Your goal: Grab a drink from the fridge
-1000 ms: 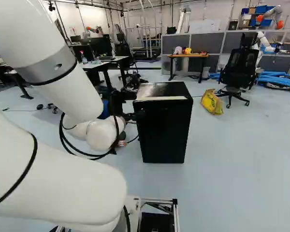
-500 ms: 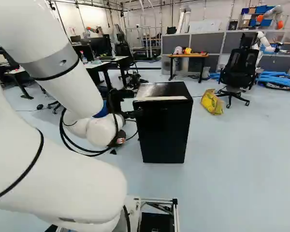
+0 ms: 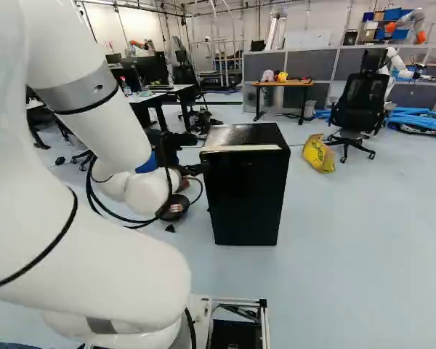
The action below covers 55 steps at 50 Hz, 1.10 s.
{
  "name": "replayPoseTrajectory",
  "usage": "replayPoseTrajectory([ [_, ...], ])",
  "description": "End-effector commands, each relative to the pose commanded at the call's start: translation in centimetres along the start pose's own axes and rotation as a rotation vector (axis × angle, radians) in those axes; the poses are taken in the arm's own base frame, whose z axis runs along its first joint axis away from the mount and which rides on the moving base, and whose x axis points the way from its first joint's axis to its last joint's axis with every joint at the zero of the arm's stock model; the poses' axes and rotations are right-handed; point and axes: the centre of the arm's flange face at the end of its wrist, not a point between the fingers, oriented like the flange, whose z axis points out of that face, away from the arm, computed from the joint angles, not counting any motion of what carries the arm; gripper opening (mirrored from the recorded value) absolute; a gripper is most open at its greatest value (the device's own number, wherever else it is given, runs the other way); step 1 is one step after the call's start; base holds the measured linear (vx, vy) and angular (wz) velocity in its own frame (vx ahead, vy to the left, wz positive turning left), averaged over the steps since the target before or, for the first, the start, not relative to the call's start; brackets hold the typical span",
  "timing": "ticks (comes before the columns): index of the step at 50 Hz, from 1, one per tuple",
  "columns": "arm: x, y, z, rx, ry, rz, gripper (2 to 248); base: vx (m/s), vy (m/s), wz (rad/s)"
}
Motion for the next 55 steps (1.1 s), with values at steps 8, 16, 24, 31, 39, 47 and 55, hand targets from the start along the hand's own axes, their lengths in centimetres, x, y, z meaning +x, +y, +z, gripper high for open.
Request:
replayPoseTrajectory([
  [8,0.0,-0.6,0.1,-0.012,-0.002,0.024,247,0.0,0.0,0.0],
  [16,0.0,-1.2,0.2,-0.025,-0.002,0.049,247,0.0,0.0,0.0],
  [24,0.0,-1.8,0.2,-0.039,0.002,0.074,247,0.0,0.0,0.0],
  [31,0.1,-2.3,0.2,-0.052,0.006,0.096,247,0.0,0.0,0.0],
  [39,0.1,-2.9,0.2,-0.067,0.013,0.12,247,0.0,0.0,0.0],
  [47,0.0,-3.5,0.3,-0.084,0.017,0.143,247,0.0,0.0,0.0],
  [55,-0.5,-4.1,0.5,-0.105,0.008,0.159,247,0.0,0.0,0.0],
])
